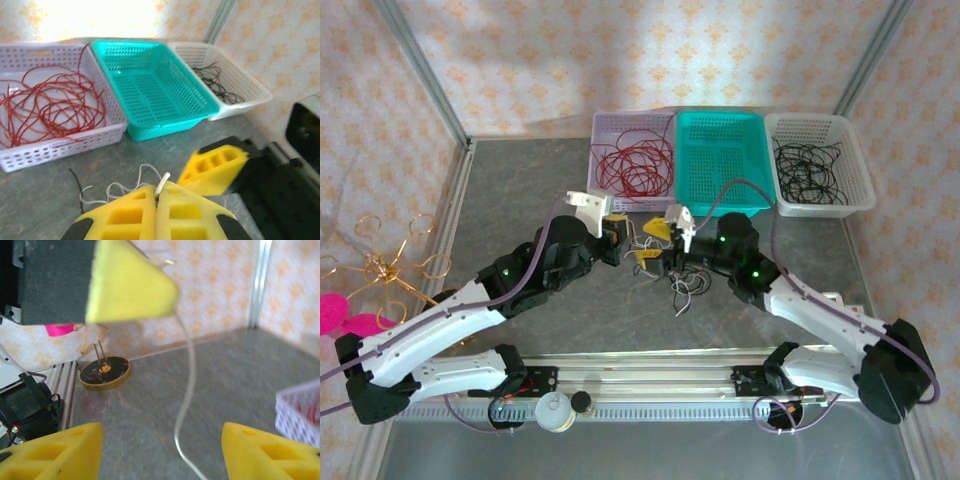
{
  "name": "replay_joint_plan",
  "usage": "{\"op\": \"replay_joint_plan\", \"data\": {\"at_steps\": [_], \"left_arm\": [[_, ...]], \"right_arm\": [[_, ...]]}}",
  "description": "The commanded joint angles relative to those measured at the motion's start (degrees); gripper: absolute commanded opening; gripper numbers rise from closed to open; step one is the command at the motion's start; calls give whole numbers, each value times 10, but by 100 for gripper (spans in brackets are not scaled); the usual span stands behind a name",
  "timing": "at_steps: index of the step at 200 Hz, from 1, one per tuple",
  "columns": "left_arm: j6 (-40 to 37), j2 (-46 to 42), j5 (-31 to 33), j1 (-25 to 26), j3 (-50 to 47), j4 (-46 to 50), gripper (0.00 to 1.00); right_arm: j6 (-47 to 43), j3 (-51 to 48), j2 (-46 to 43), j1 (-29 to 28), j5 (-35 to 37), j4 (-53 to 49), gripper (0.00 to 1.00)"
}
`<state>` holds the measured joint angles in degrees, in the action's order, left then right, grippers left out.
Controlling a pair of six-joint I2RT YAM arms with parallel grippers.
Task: Untangle the cables
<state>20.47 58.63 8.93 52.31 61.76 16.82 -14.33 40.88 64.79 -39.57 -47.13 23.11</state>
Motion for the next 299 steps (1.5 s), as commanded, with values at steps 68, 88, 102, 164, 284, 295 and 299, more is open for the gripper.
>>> {"op": "replay_joint_plan", "data": {"at_steps": [68, 88, 102, 164, 284, 295, 299], "left_arm": [[55, -16, 32, 2, 103, 24, 0], [91, -16, 82, 2, 114, 49, 0], [147, -14, 142, 2, 120, 90, 5], [332, -34, 117, -5, 64, 110, 77], [320, 60, -174, -54, 8, -188, 45], [312, 60, -184, -64, 4, -181, 40], [311, 59, -188, -68, 2, -181, 40]], "right_arm": [[-75, 91, 139, -12, -74, 75, 25], [-13, 63, 127, -13, -89, 110, 0], [38, 32, 101, -13, -70, 133, 0], [221, 60, 44, -12, 83, 8, 0], [266, 88, 60, -12, 28, -4, 0], [277, 83, 57, -12, 24, 10, 0], [279, 81, 57, -12, 25, 14, 0]]}}
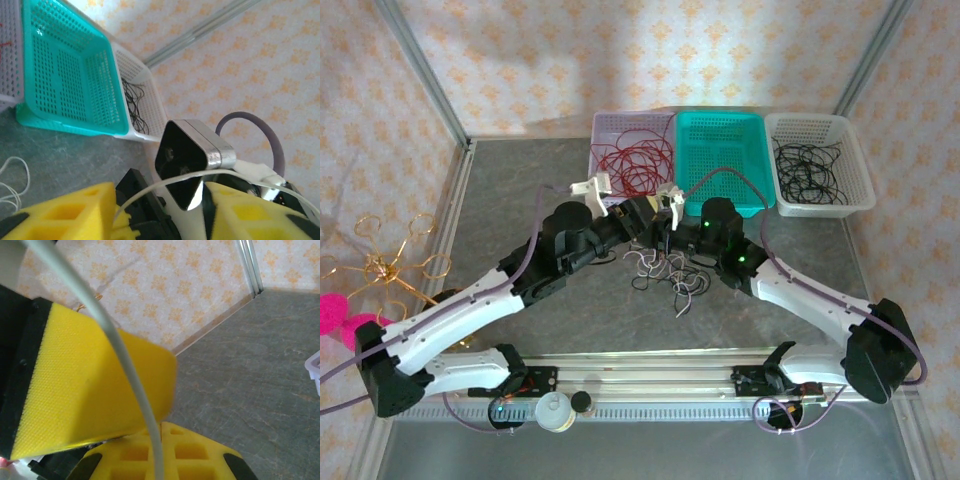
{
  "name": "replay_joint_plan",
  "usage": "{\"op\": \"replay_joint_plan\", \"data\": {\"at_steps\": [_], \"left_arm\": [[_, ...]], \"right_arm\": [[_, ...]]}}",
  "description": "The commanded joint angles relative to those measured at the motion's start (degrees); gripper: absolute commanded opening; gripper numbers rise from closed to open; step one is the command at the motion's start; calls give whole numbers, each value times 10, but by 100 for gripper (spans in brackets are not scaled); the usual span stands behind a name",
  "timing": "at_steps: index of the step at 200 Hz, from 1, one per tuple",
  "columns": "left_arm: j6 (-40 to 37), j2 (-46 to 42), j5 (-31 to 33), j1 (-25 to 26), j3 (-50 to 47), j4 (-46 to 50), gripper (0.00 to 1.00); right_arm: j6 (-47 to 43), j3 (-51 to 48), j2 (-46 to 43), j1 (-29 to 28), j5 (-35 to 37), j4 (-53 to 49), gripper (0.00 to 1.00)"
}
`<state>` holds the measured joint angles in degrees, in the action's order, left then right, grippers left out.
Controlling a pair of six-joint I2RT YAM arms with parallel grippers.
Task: Untangle the cables
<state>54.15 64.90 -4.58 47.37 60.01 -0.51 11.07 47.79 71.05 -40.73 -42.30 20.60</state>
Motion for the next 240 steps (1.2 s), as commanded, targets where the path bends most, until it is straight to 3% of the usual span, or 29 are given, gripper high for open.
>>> {"op": "replay_joint_plan", "data": {"at_steps": [1, 39, 57, 81, 96, 132, 147, 195, 240], "left_arm": [[-26, -4, -54, -19, 18, -8, 39], [-40, -10, -96, -42, 5, -13, 38], [-57, 9, -125, -43, 20, 2, 47], [-77, 29, -131, -43, 37, 21, 47], [-86, 36, -125, -45, 45, 33, 38], [-105, 32, -89, -48, 63, 43, 0], [-115, 23, -74, -49, 69, 36, 0], [-138, -11, -46, -49, 77, 8, 0], [-145, -13, -42, -50, 132, 23, 0]], "right_arm": [[26, 12, -6, -1, -24, 40, 0], [33, 15, -7, -1, -30, 44, 0], [31, 22, -4, -1, -37, 40, 0], [28, 35, 5, -1, -45, 34, 0], [29, 41, 10, -1, -48, 33, 0], [49, 45, 14, -1, -30, 29, 0], [68, 44, 15, -1, -11, 29, 1], [131, 9, 19, -1, 4, 97, 27], [99, 3, 39, -8, 0, 121, 30]]}}
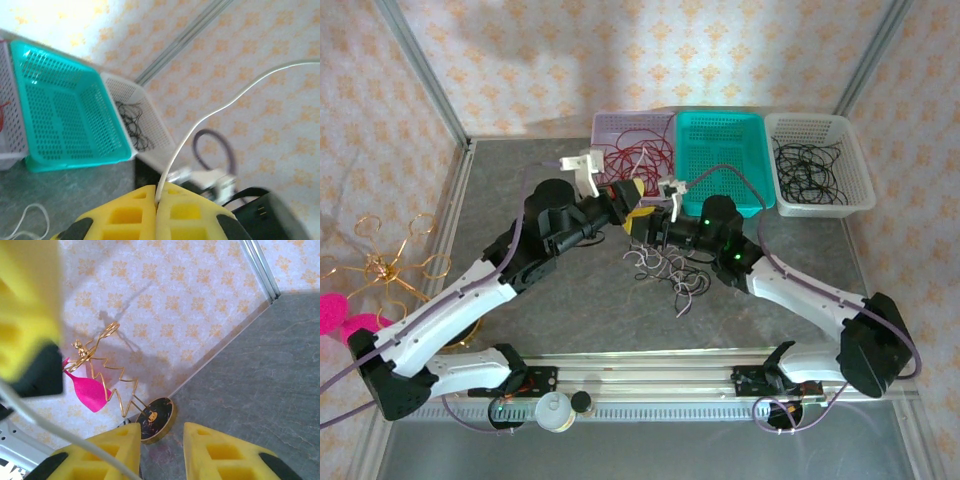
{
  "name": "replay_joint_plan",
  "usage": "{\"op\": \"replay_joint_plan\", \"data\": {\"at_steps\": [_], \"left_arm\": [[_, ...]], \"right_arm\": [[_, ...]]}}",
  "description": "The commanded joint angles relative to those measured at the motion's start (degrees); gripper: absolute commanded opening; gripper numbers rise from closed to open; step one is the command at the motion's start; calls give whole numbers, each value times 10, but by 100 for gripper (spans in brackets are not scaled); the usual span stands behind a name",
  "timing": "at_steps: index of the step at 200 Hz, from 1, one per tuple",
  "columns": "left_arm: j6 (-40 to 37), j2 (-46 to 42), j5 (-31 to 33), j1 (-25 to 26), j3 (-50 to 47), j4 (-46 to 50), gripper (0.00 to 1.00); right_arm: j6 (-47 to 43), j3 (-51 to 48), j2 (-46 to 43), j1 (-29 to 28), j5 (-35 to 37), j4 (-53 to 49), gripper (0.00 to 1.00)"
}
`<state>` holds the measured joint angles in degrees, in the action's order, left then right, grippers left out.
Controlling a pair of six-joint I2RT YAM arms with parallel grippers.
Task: Untangle the cables
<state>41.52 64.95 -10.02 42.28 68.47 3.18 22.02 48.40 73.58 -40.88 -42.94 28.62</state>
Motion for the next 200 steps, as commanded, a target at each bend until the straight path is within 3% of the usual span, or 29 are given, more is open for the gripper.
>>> {"op": "replay_joint_plan", "data": {"at_steps": [1, 45, 81, 135, 172, 200], "left_arm": [[-19, -13, 12, 1, 49, -14, 0], [-23, -8, 8, 2, 123, -3, 0], [-38, 2, 6, 1, 180, 6, 0], [-76, 16, 52, 1, 263, 49, 0], [-101, 6, 85, 2, 252, 68, 0], [-102, -4, 92, 1, 228, 72, 0]], "right_arm": [[-10, -3, 14, -6, 7, 42, 30], [2, 17, 63, -12, -11, 103, 32], [33, 49, 118, -14, -10, 120, 21], [39, 6, 131, -18, 24, 111, 9], [35, -35, 85, -7, 107, 20, 22], [45, -63, 28, 48, 141, -64, 25]]}}
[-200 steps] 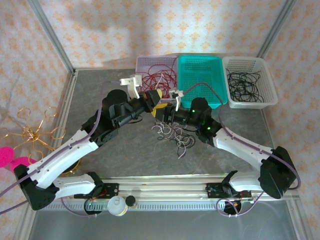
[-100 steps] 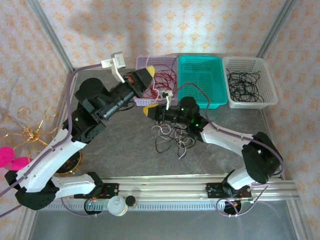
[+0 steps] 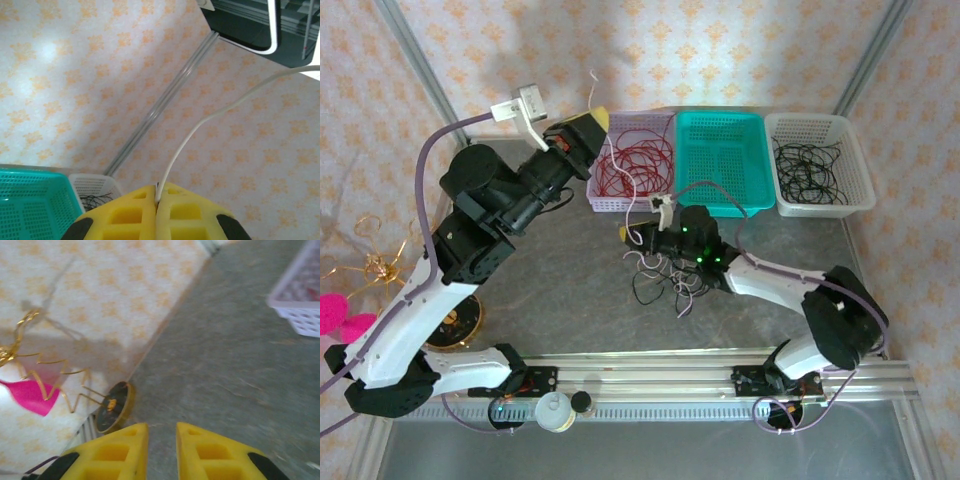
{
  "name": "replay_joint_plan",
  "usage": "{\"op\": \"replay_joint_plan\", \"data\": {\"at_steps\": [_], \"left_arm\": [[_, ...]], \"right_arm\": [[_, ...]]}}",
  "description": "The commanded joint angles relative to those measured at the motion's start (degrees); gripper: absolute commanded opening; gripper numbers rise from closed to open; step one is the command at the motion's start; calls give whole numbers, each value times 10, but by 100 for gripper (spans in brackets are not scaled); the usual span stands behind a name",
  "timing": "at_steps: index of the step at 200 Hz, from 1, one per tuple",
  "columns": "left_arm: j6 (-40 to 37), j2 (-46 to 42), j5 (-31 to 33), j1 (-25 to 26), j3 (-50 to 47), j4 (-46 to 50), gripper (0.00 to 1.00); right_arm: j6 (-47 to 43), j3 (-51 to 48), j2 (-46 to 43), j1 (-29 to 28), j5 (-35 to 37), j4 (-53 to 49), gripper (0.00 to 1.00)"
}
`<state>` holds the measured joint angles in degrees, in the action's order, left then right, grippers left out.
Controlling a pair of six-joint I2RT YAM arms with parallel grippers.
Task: Untangle the cables
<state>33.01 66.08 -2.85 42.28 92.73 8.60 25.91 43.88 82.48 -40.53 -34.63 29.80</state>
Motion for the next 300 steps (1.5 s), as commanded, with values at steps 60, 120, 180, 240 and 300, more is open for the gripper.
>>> {"op": "replay_joint_plan", "data": {"at_steps": [60, 120, 180, 240, 300], "left_arm": [[-30, -30, -6, 1, -84, 35, 0], [-27, -30, -75, 0, -150, 33, 0], [-2, -37, -105, 1, -183, -3, 0], [2, -38, -102, 1, -192, -8, 0], [67, -70, 29, -8, -239, 9, 33]], "right_arm": [[-145, 62, -202, 121, -27, -218, 44], [-163, 203, -172, 120, -242, -222, 61], [-219, 265, -78, 48, -319, -243, 48], [-208, 272, -40, 40, -334, -228, 17], [-84, 273, -36, 47, -202, -262, 0]]}}
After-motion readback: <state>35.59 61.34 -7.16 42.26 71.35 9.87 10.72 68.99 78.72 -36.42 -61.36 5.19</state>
